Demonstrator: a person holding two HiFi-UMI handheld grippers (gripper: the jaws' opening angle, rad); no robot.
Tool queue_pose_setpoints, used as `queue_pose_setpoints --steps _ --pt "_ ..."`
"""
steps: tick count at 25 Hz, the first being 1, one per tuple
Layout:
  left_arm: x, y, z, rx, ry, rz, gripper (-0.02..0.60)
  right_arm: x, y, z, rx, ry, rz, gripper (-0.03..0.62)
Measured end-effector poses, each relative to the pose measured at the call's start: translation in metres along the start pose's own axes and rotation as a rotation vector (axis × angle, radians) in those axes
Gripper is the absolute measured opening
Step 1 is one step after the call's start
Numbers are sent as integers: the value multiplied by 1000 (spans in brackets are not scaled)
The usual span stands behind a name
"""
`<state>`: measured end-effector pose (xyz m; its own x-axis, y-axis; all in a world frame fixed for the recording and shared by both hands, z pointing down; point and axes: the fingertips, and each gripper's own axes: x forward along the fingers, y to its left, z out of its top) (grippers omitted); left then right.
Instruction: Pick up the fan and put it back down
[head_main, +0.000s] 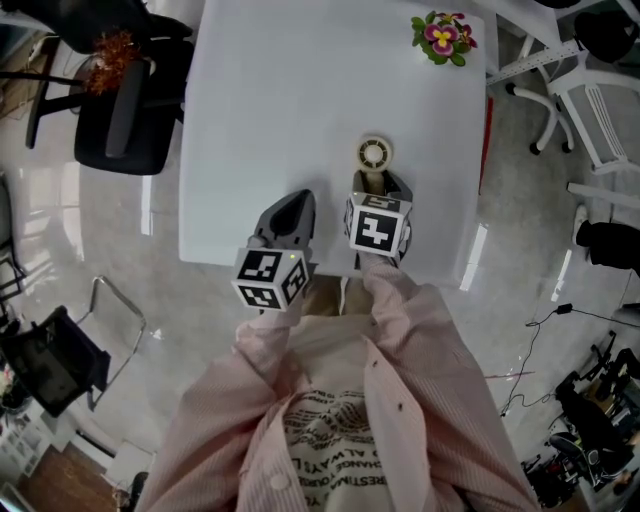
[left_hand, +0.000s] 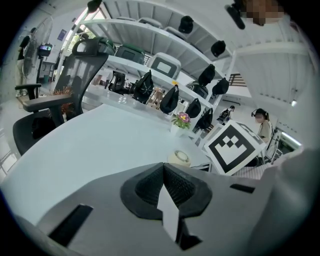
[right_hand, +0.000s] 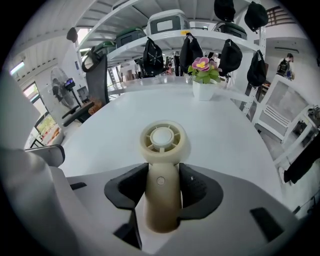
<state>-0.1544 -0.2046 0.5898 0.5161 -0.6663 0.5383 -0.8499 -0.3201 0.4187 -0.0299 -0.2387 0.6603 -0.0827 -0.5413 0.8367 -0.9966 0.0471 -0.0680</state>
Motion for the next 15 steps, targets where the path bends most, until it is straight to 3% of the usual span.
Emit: queue_pose_setpoints --steps 15 --pt "-2 -13 5 28 -15 6 2 -20 -10 9 25 -68 126 184"
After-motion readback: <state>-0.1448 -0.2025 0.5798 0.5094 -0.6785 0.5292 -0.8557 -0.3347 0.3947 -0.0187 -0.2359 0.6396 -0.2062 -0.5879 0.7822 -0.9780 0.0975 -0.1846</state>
